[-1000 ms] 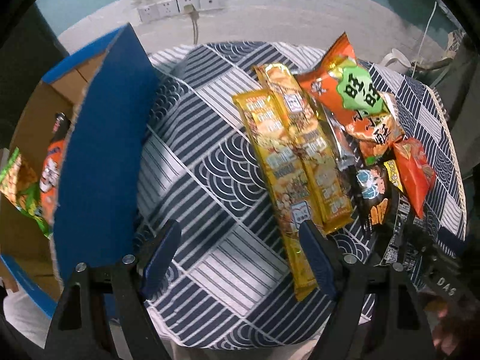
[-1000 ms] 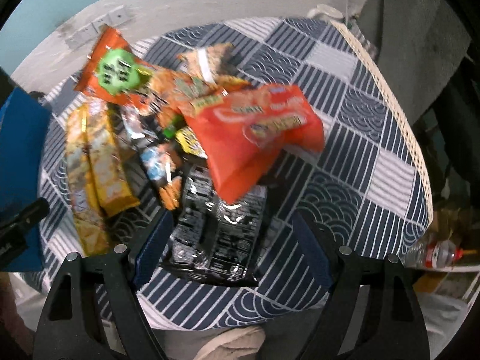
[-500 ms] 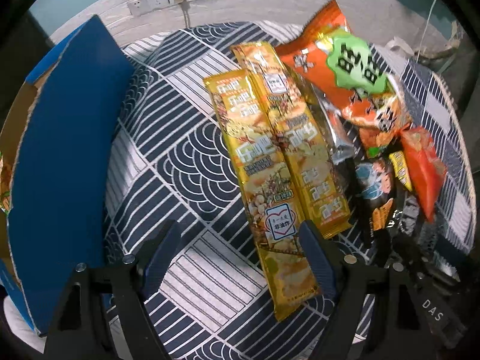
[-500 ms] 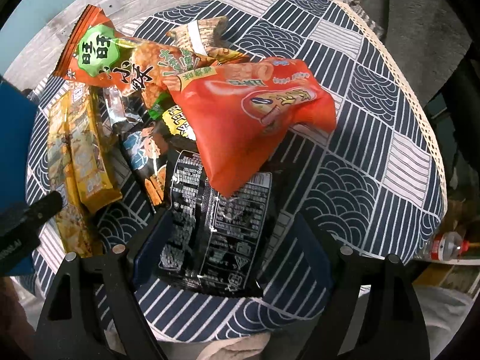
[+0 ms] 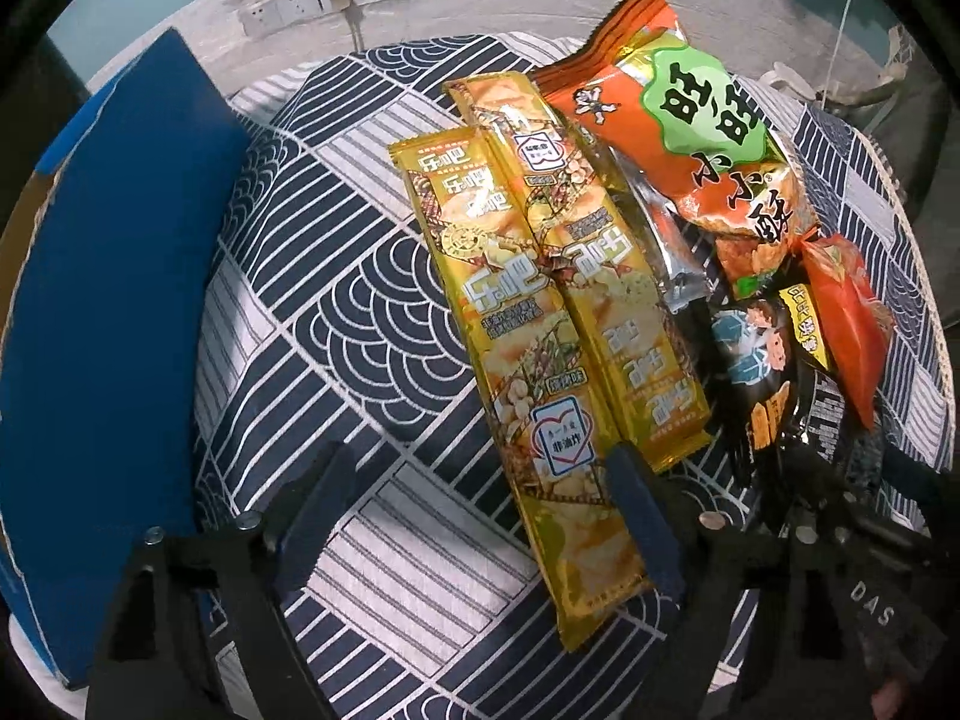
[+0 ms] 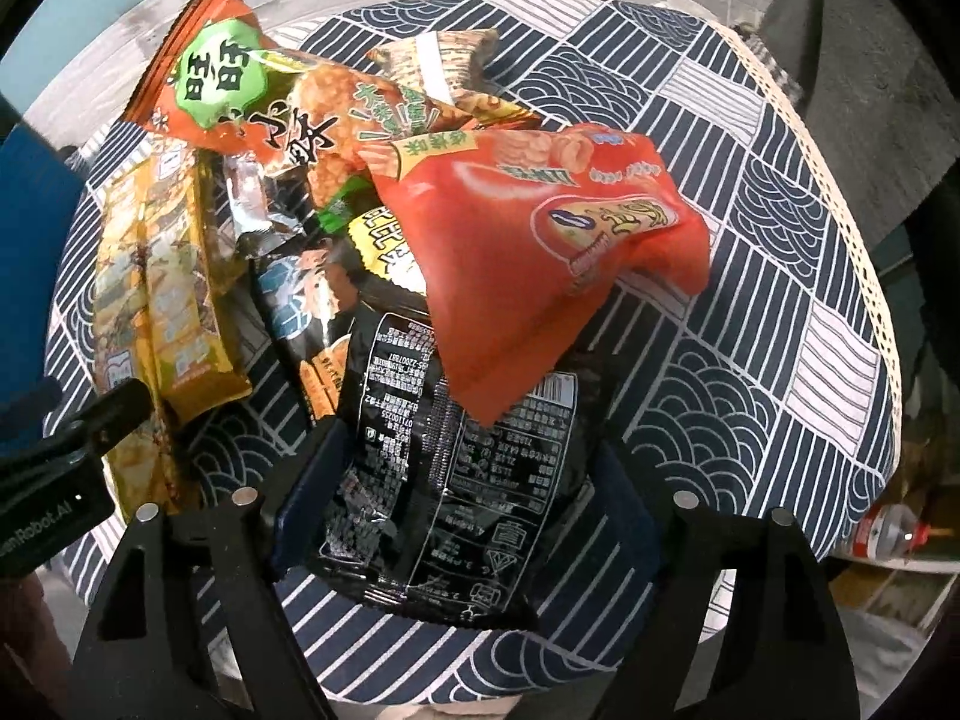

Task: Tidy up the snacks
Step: 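Grasp a yellow stick-snack pack with the left tool while the right tool grasps the black bag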

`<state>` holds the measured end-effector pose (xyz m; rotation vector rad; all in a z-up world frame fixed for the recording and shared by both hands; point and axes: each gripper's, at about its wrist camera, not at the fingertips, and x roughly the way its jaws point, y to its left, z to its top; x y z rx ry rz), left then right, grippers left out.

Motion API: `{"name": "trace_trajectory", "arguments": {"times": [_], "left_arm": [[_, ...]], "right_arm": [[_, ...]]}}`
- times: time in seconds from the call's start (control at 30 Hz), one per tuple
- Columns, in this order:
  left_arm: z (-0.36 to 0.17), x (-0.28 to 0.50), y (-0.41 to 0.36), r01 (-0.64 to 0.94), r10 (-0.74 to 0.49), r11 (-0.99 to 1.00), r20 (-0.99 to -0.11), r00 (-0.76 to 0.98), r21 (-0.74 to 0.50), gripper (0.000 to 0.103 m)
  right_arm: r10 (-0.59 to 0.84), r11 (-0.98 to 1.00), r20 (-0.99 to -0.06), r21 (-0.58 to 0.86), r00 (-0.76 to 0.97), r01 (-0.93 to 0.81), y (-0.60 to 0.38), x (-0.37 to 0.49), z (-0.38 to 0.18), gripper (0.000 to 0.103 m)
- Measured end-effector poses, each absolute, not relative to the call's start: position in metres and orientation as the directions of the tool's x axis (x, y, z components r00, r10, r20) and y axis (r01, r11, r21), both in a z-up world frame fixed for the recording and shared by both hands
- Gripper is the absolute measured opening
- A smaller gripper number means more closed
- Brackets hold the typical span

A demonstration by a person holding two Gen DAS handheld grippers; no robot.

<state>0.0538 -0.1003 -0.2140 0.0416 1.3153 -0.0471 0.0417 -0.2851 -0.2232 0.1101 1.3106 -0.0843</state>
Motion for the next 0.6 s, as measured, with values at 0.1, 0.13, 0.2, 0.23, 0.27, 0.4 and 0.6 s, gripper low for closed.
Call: {"name": "trace_trajectory", "arguments": {"times": [0.1,0.13,0.2,0.23,0.27,0.4,0.6], "left_arm": [[-0.212,0.054,-0.095,0.038,-0.024,0.999,-0.97,0.243,-0.015,0.08],[-0.212,0.054,-0.093,0.031,-0.036,0.999,-0.97,0.241,-0.029,0.077],[-0.212,0.054,-0.089,0.022,-0.055,0.998,-0.97,0.239,-0.051,0.07],[-0.212,0.053,-0.087,0.022,-0.057,0.998,-0.97,0.237,-0.053,0.07],[-0.213,0.053,-0.085,0.022,-0.055,0.998,-0.97,0.236,-0.052,0.07],[-0.206,0.052,-0.086,-0.003,-0.091,0.996,-0.966,0.241,-0.094,0.07],[-0.201,0.053,-0.095,-0.01,-0.112,0.993,-0.96,0.255,-0.119,0.083]], "right_arm": [[0.018,0.992,-0.966,0.049,0.258,0.115,-0.286,0.041,-0.223,0.068],[0.022,0.993,-0.965,0.052,0.262,0.106,-0.286,0.041,-0.222,0.063],[0.021,0.995,-0.963,0.047,0.269,0.089,-0.285,0.039,-0.22,0.059],[0.016,0.996,-0.962,0.039,0.274,0.082,-0.284,0.038,-0.219,0.059],[0.015,0.996,-0.961,0.038,0.275,0.077,-0.282,0.036,-0.216,0.058],[0.03,0.996,-0.96,0.052,0.279,0.072,-0.285,0.032,-0.21,0.051],[0.071,0.988,-0.964,0.103,0.257,0.112,-0.297,0.03,-0.211,0.051]]}}
